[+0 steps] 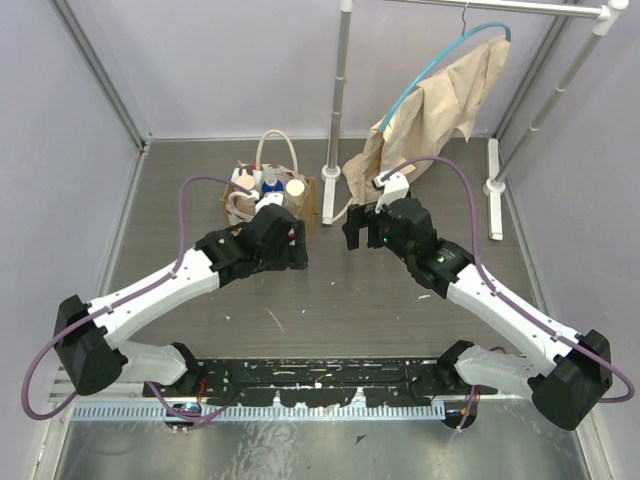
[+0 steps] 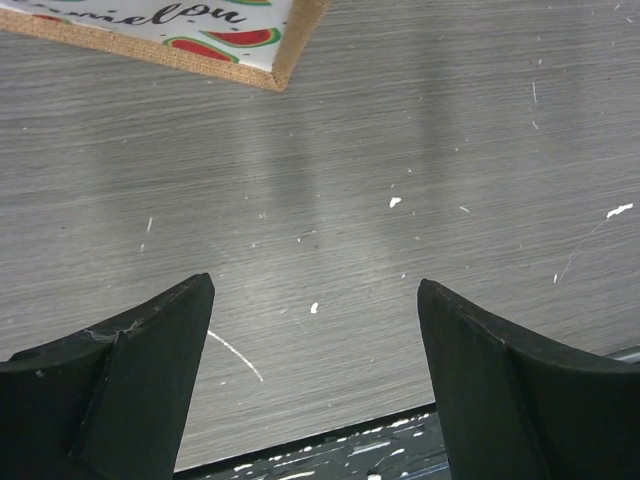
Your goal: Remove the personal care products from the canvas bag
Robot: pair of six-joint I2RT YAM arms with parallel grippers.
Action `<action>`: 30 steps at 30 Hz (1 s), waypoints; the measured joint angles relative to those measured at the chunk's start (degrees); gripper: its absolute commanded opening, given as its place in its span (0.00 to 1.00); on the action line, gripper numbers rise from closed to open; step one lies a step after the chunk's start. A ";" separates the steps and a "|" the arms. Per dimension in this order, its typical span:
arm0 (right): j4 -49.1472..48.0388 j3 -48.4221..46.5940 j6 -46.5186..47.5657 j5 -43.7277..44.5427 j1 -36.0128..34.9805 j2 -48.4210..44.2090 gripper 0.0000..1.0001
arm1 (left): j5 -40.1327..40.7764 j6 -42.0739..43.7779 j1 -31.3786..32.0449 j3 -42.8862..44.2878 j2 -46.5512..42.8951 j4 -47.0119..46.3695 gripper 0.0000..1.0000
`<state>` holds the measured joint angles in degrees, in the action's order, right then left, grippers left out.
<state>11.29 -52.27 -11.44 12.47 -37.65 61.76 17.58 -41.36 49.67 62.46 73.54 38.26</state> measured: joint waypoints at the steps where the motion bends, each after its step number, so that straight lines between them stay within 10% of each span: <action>1: 0.33 0.70 -0.46 -0.74 0.00 0.07 1.00 | -0.07 -0.20 0.09 0.61 0.94 -0.28 0.90; 30: 3.48 1.99 -4.26 -7.13 0.00 1.79 1.00 | 4.02 3.65 0.07 1.11 -8.83 0.90 0.98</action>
<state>14.76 -50.28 -15.70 5.34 -37.65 63.55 21.61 -37.71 49.74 63.57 64.71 39.16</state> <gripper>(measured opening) 0.999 0.980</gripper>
